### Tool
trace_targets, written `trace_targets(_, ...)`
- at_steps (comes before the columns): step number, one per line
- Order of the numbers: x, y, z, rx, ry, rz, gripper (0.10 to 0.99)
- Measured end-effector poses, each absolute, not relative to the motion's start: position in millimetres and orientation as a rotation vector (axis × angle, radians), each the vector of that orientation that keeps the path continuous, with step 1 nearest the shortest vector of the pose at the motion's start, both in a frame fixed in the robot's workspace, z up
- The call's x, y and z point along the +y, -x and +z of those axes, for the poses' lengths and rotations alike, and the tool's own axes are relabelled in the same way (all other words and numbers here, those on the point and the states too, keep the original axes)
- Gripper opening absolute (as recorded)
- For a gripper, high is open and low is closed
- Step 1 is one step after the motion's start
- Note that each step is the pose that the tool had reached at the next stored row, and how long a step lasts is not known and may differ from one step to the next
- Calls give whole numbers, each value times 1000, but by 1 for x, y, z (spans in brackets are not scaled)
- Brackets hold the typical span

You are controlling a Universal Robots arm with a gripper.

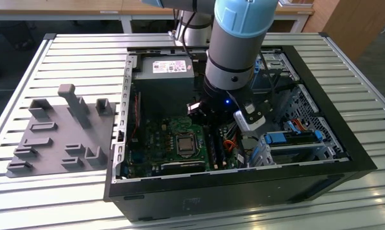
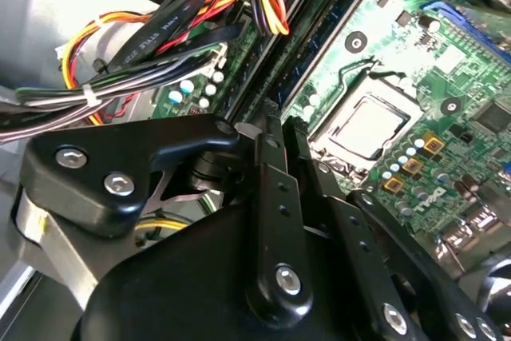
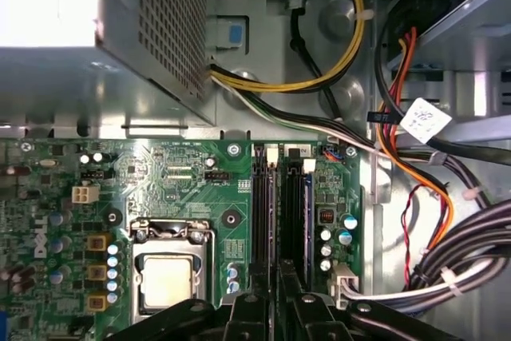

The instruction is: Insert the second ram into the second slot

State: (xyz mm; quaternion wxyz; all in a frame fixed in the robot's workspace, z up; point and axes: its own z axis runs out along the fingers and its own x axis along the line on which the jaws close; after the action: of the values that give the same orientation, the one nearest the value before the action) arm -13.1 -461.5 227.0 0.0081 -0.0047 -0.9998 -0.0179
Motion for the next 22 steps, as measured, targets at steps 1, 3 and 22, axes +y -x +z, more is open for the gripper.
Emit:
trace_targets(1,-461,13,228,-3125,15,-56,196)
trace_targets(3,-461,13,228,-3125,15,-56,129)
trace_targets(22,-467,13,222,-3123,15,-54,106)
